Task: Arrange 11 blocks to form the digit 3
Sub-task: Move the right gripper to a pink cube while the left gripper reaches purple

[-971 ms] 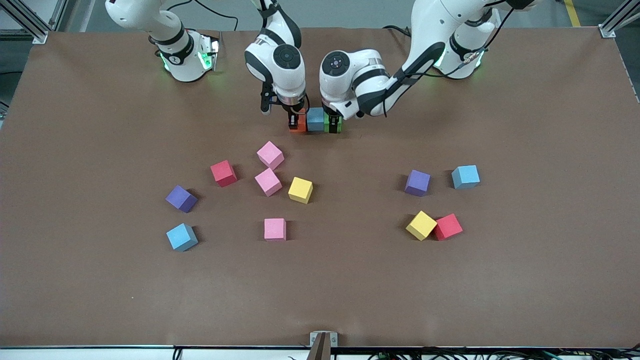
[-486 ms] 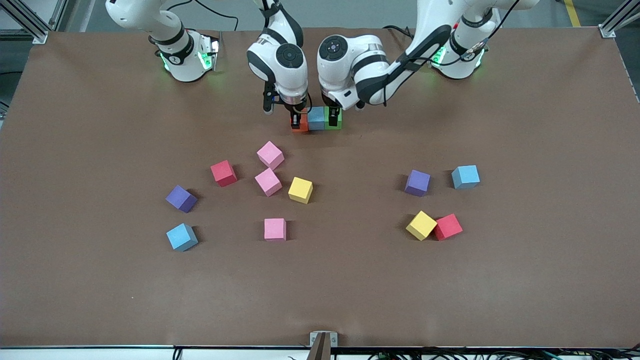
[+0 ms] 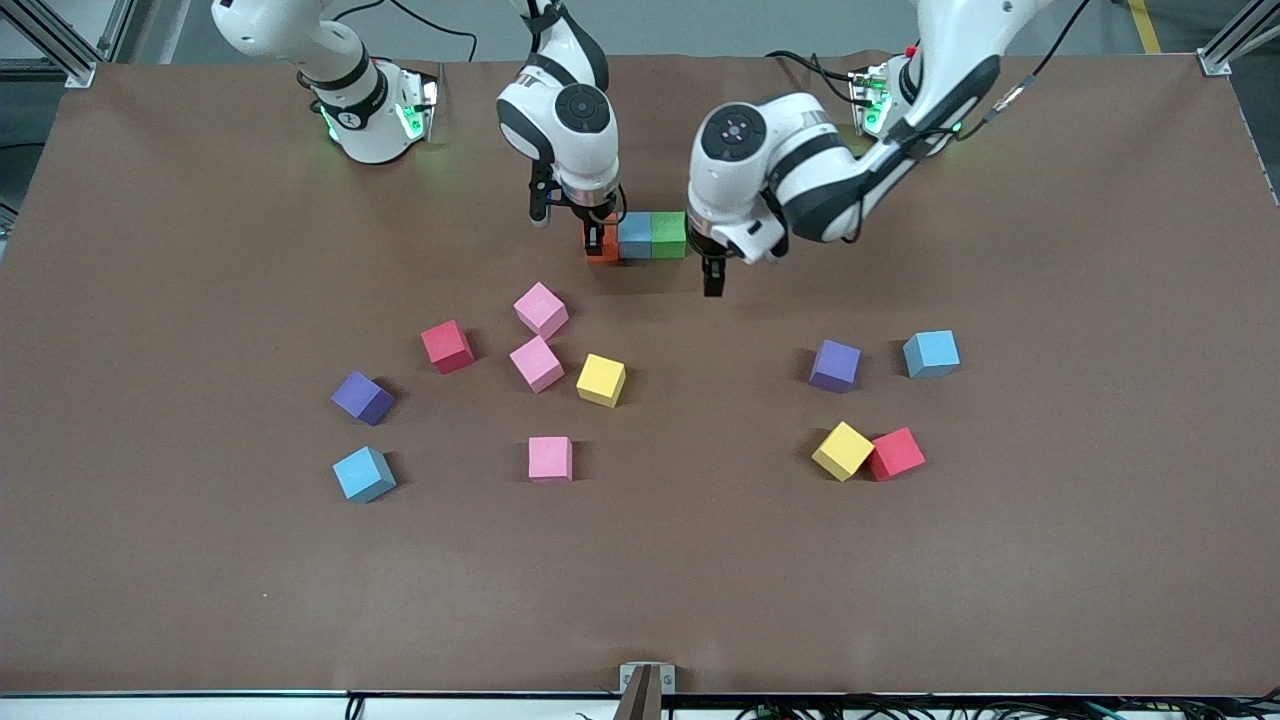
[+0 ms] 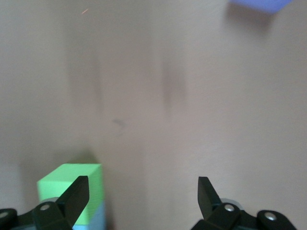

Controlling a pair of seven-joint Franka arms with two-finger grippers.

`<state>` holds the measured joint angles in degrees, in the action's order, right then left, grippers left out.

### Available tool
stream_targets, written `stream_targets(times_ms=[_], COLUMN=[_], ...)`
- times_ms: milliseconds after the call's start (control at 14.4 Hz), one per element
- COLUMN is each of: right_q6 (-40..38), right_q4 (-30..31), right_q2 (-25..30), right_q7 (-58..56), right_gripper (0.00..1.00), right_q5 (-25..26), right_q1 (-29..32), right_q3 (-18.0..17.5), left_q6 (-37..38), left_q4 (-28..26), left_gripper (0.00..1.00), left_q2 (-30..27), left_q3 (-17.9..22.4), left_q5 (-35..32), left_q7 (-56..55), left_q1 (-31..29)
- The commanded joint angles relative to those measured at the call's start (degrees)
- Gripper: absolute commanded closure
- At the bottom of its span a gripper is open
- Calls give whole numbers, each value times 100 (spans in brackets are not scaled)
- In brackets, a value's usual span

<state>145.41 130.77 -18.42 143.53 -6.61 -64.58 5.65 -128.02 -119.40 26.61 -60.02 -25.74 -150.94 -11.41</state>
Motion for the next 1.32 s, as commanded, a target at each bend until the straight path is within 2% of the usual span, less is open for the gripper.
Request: stream_targets(times_ms=[0, 139, 208, 278, 347, 416, 624, 902, 1249], right_q6=[40, 31, 14, 22, 14, -4, -109, -495, -873], right_q4=[-51, -51, -51, -51, -51, -51, -51, -95, -87], right_q2=[-162, -162, -153, -162, -179, -232, -250, -49, 338], right_q7=[114, 114, 114, 114, 105, 96, -105, -641, -809], right_gripper=[100, 98, 89, 63, 22, 0, 0, 0, 0], right_q5=[-78, -86, -78, -78, -78, 9, 353, 353, 353], right_q1=[-151, -143, -142, -142, -142, -169, -160, -55, 130], right_q3=[33, 33, 33, 33, 33, 41, 50, 85, 85], left_q6=[680, 797, 797, 797, 797, 797, 735, 647, -11], left_q4=[617, 847, 909, 935, 936, 918, 830, 567, 5], left_gripper=[0, 0, 0, 0, 0, 0, 0, 0, 0], left_q2=[2, 90, 99, 99, 99, 99, 134, 459, 451], left_q3=[-63, 42, 104, 165, 183, 183, 192, 192, 192], left_q5=[-71, -71, -71, -71, -71, -80, -89, -729, -976], left_q7=[1218, 2283, 2732, 3093, 3419, 3692, 4062, 4134, 4046], left_q1=[-229, -378, -475, -589, -729, -896, -1231, -1591, -2013])
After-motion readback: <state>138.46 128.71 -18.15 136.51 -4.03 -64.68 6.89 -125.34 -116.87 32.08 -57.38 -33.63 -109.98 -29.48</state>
